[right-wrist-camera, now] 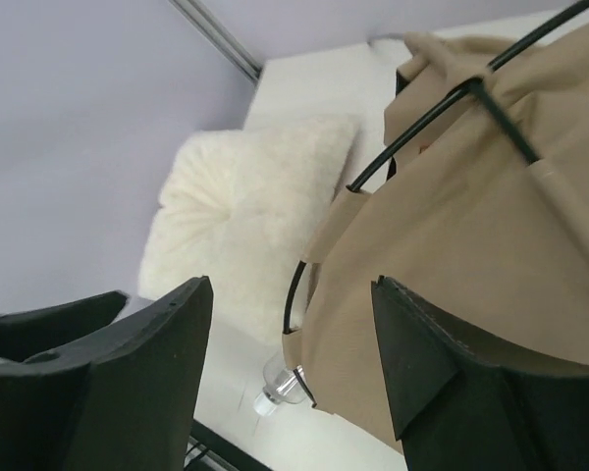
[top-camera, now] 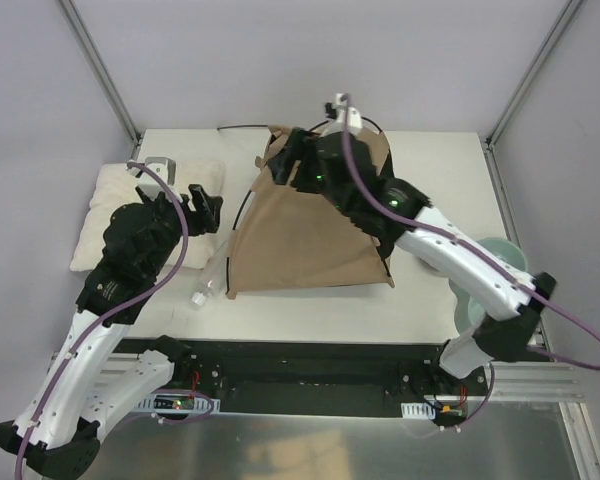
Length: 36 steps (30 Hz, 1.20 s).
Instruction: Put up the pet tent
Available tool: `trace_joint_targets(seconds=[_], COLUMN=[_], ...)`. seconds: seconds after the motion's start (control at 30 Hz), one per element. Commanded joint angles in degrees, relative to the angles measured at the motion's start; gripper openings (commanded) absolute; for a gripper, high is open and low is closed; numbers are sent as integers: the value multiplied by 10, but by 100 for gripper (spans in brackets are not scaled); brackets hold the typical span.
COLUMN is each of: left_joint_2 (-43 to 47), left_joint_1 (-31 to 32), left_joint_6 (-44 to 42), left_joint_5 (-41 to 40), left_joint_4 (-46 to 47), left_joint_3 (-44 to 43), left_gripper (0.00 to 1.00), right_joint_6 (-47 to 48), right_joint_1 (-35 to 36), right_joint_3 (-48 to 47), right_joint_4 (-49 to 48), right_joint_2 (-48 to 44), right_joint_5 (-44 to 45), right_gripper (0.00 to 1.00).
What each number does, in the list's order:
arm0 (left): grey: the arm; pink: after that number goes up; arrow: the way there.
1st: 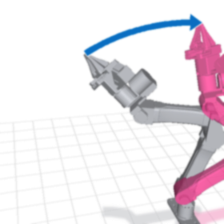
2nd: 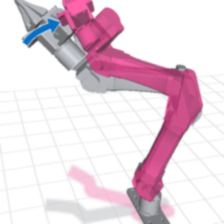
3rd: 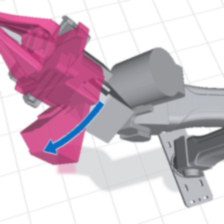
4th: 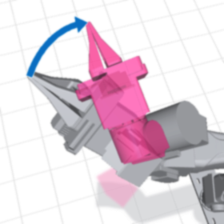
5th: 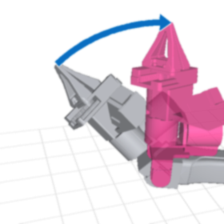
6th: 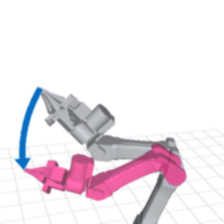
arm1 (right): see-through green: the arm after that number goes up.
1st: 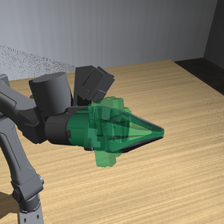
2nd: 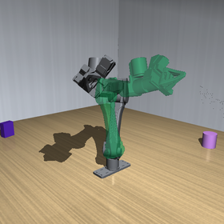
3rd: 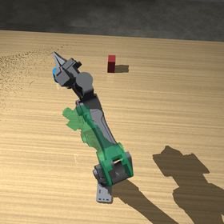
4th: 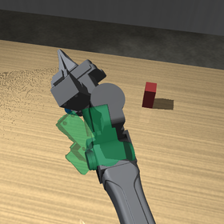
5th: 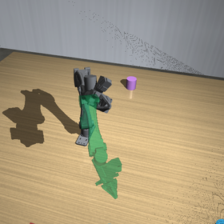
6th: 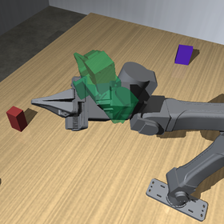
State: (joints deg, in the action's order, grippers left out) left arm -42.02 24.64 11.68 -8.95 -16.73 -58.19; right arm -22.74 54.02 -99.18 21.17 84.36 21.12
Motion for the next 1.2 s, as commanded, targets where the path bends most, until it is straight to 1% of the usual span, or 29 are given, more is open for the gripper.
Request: trace_joint_targets(seconds=[0.0, 0.1, 0.27, 0.47, 0.7, 0.8, 0.83, 0.93, 1.1, 1.17], left_joint_2=[33, 50, 80, 94, 91, 89, 89, 90, 91, 91], left_joint_1=[-5, -5, -5, -5, -5, -5, -5, -5, -5, -5], left_joint_6=[-1, -3, -4, -12, -21, -22, -22, -22, -27, -29], left_joint_5=[-34, -41, -51, -54, -50, -49, -48, -46, -43, -41], left_joint_4=[-18, -35, -57, -75, -78, -78, -78, -78, -78, -78], left_joint_3=[-19, -15, -10, -12, -15, -15, -15, -16, -21, -24], left_gripper=[71, 72, 72, 72, 73, 73, 73, 73, 73, 73], right_joint_6=[-51, -65, -105, -129, -146, -155, -158, -158, -129, -105], right_joint_1=[47, 64, 69, 69, 66, 64, 63, 61, 62, 62], right_joint_3=[-100, -163, -262, -288, -287, -282, -280, -277, -257, -237], right_joint_4=[62, 83, 147, 178, 203, 209, 211, 211, 180, 150], right_joint_2=[104, 174, 272, 314, 340, 341, 339, 335, 307, 282], right_joint_5=[135, 196, 254, 300, 316, 311, 307, 303, 302, 301], right_gripper=[71, 70, 70, 67, 59, 49, 44, 23, 1, 0])
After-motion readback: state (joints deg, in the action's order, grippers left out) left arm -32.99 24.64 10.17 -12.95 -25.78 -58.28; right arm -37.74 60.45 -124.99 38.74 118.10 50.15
